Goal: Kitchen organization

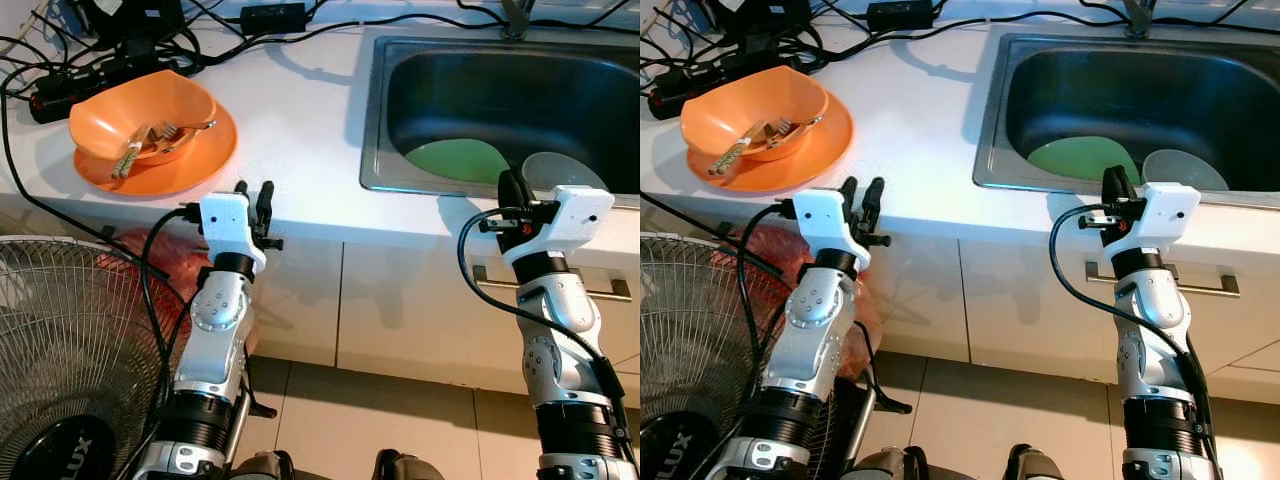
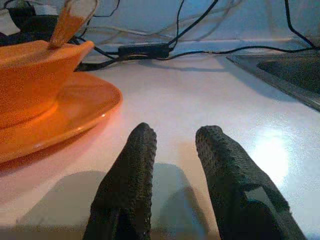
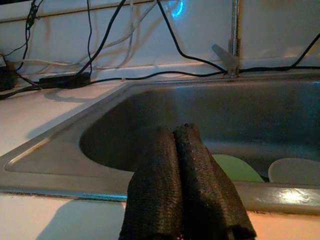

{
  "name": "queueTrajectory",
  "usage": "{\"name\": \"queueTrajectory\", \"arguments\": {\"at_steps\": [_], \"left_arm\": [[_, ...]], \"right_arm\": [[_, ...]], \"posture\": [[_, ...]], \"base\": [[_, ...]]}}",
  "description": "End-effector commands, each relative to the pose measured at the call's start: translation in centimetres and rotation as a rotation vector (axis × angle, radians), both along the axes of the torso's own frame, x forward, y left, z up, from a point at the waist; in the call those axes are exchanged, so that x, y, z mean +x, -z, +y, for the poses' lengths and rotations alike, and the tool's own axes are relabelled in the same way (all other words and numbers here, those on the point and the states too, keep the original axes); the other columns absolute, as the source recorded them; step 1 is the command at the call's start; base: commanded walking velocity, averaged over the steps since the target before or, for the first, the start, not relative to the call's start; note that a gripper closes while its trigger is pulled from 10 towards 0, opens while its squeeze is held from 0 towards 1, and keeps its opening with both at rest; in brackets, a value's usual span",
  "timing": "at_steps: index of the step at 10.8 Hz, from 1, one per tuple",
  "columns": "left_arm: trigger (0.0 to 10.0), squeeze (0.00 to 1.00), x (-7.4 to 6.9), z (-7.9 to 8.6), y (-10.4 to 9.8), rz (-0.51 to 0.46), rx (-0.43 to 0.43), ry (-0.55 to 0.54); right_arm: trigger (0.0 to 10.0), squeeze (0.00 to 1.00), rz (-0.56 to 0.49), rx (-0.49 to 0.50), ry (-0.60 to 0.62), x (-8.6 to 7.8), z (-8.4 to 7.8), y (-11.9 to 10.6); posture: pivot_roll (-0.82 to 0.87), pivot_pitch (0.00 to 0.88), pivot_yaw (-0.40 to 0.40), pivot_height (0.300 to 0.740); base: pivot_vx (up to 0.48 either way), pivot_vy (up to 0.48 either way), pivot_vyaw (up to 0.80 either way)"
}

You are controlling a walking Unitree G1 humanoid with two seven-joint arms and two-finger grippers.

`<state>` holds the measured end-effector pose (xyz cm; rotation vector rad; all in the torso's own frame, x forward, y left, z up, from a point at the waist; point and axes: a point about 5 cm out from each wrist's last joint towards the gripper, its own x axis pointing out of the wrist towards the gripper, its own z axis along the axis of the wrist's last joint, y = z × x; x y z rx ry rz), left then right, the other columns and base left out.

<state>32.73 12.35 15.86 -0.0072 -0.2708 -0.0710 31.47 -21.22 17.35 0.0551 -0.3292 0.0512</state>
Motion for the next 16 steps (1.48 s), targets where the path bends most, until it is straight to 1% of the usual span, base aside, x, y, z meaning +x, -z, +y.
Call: {"name": "queueTrajectory", "arguments": {"at_steps": [1,2,4,5,6,9,14,16], "left_arm": [[10.0,1.0,0.0,0.2,-0.6,-0.02,0.013,-0.019],[10.0,1.0,0.0,0.5,-0.9,-0.029,-0.012,-0.041],[10.0,1.0,0.0,0.5,-1.4,-0.048,-0.015,-0.045],[10.0,1.0,0.0,0.2,-2.1,-0.065,-0.058,-0.031],[10.0,1.0,0.0,0.1,-2.5,-0.075,-0.079,-0.018],[10.0,1.0,0.0,0.0,-1.8,-0.039,-0.126,-0.015],[10.0,1.0,0.1,-0.1,-1.7,-0.008,-0.224,-0.011],[10.0,1.0,0.1,-0.4,-1.8,-0.004,-0.258,0.002]], "right_arm": [[10.0,0.0,0.094,0.023,0.005,-0.1,-0.1,2.0],[10.0,0.0,0.097,0.022,0.006,-0.1,-0.2,2.1],[10.0,0.0,0.099,0.02,0.005,-0.1,-0.2,2.1],[10.0,0.0,0.1,0.019,0.003,-0.1,-0.2,2.1],[10.0,0.0,0.101,0.018,0.002,-0.1,-0.2,2.1],[10.0,0.0,0.103,0.014,-0.001,-0.1,-0.2,2.1],[10.0,0.0,0.103,0.012,-0.003,0.0,-0.3,2.1],[10.0,0.0,0.103,0.012,-0.005,0.0,-0.2,2.1]], "posture": [[0.03,0.18,0.07,0.74],[0.03,0.184,0.068,0.74],[0.03,0.184,0.066,0.74],[0.03,0.183,0.064,0.74],[0.03,0.182,0.064,0.74],[0.02,0.179,0.062,0.74],[0.02,0.171,0.062,0.74],[0.02,0.16,0.063,0.74]], "base": [[0.0,0.0,0.0],[0.0,0.0,0.0],[0.0,0.0,0.0],[0.0,0.0,0.0],[0.0,0.0,0.0],[0.0,0.0,0.0],[0.0,0.0,0.0],[0.0,0.0,0.0]]}}
